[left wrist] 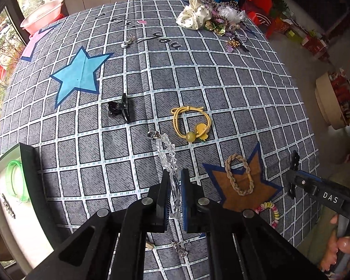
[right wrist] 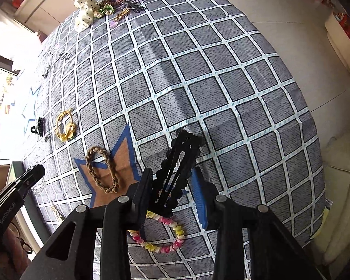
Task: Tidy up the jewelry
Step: 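Grasp the crystal bead chain with the left tool while the right tool grasps the black hair clip, then carry both items into the white box and open both tools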
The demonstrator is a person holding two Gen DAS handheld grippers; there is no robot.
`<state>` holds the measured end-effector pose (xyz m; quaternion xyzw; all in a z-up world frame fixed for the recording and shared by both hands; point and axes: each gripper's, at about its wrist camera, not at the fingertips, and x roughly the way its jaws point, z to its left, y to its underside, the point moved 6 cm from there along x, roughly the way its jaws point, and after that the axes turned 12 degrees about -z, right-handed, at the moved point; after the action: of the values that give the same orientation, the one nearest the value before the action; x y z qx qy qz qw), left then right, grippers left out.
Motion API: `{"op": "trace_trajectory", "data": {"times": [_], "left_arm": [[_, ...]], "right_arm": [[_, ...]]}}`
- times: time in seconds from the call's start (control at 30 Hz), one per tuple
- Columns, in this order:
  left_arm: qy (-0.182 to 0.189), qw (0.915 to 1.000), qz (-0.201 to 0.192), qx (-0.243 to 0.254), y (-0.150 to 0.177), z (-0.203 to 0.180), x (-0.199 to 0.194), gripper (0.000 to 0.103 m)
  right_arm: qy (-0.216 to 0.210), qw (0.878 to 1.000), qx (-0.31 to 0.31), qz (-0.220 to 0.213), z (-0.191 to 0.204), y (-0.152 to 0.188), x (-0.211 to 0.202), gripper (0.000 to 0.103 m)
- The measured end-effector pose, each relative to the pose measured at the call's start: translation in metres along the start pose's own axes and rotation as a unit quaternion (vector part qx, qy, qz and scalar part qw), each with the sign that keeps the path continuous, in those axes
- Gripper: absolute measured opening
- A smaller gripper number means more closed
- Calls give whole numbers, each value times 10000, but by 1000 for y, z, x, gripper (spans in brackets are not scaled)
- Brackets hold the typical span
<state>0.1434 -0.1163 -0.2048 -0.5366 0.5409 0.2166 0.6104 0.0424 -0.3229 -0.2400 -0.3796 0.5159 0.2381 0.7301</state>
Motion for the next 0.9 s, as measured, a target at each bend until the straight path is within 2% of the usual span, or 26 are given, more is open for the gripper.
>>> {"op": "trace_trajectory", "data": {"times": [0.07, 0.23, 0.57, 0.9], "left_arm": [[6, 10000, -60, -36, 0, 5, -10, 15], [-62, 9998, -137, -160, 6, 22, -35, 15], [-332, 9976, -364, -477, 16, 59, -76, 15], [-617, 9922, -629, -876, 31, 110, -114, 15]], "right_arm": [[-64, 10000, -62, -21, 9, -2, -23, 37], [-181, 9995, -233, -67, 20, -2, -39, 37], [-387, 9967, -698, -150, 72, 13, -53, 37], [-717, 9879, -1363, -195, 143, 28, -65, 37]]}}
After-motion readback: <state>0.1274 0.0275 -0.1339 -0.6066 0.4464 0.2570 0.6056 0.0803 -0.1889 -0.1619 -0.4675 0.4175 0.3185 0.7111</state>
